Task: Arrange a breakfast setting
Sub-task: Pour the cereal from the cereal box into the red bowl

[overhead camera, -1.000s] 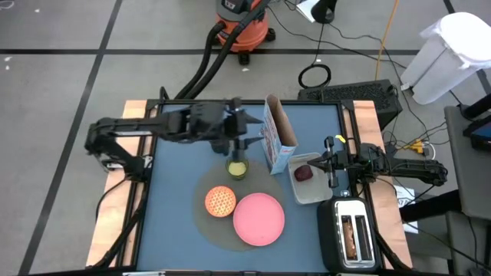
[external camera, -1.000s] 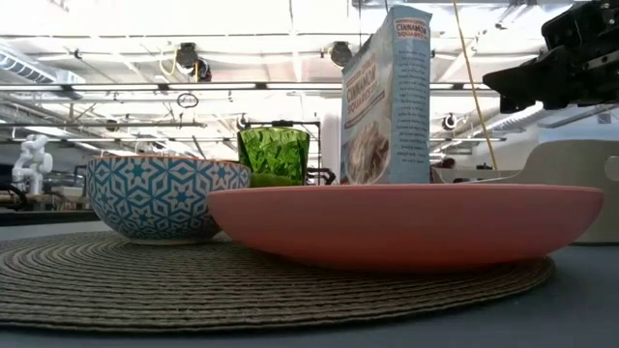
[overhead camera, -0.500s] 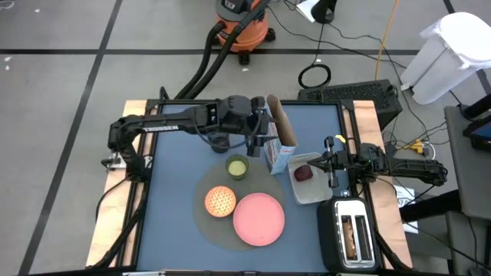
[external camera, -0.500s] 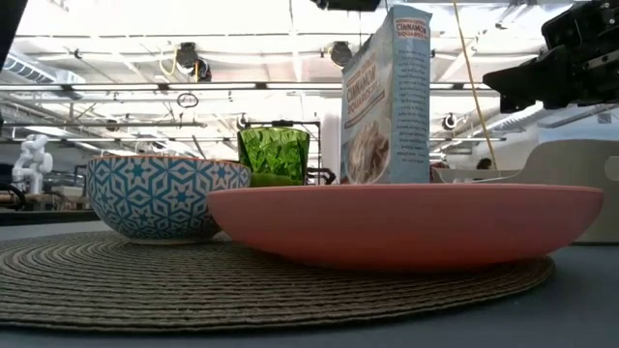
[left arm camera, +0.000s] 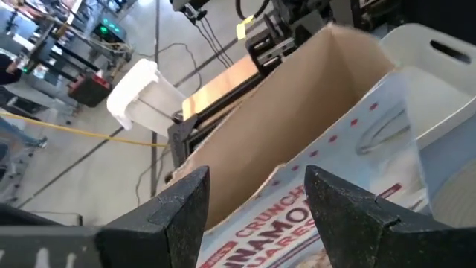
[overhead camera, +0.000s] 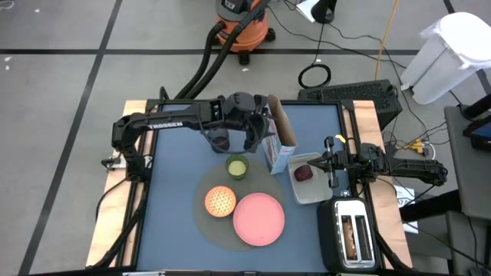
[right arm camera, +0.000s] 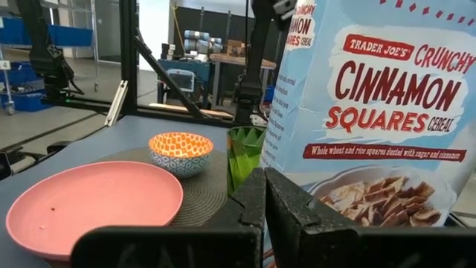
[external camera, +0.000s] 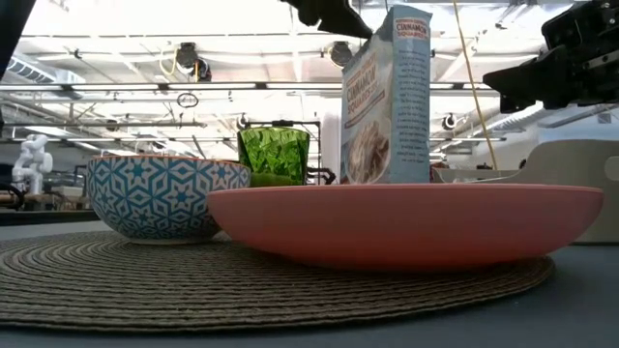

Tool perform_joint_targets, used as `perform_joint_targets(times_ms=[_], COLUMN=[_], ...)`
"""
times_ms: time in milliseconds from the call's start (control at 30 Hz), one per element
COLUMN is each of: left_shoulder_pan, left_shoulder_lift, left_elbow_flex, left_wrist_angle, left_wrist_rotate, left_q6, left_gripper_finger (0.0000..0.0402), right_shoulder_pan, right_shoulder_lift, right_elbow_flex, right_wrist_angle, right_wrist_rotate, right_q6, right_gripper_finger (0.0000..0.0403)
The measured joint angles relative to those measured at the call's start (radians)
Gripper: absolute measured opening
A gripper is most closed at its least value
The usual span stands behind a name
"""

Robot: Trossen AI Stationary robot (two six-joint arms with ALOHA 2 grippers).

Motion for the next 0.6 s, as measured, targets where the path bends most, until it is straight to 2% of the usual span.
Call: perform_joint_targets(times_ms=[600], left_shoulder_pan=[0.002], left_shoulder_lift=[-0.012], left_elbow_flex=[0.003], left_wrist_angle=[-0.22], left_wrist_rotate=[-0.005], left_q6=[0.031], left_gripper_finger=[0.0227], right_shoulder_pan=[0.0], right_shoulder_lift=[0.0], right_elbow_flex=[0.0], right_wrist_angle=[0.0], right_wrist_rotate=[0.0], right_q6=[0.0], right_gripper_finger=[0.0])
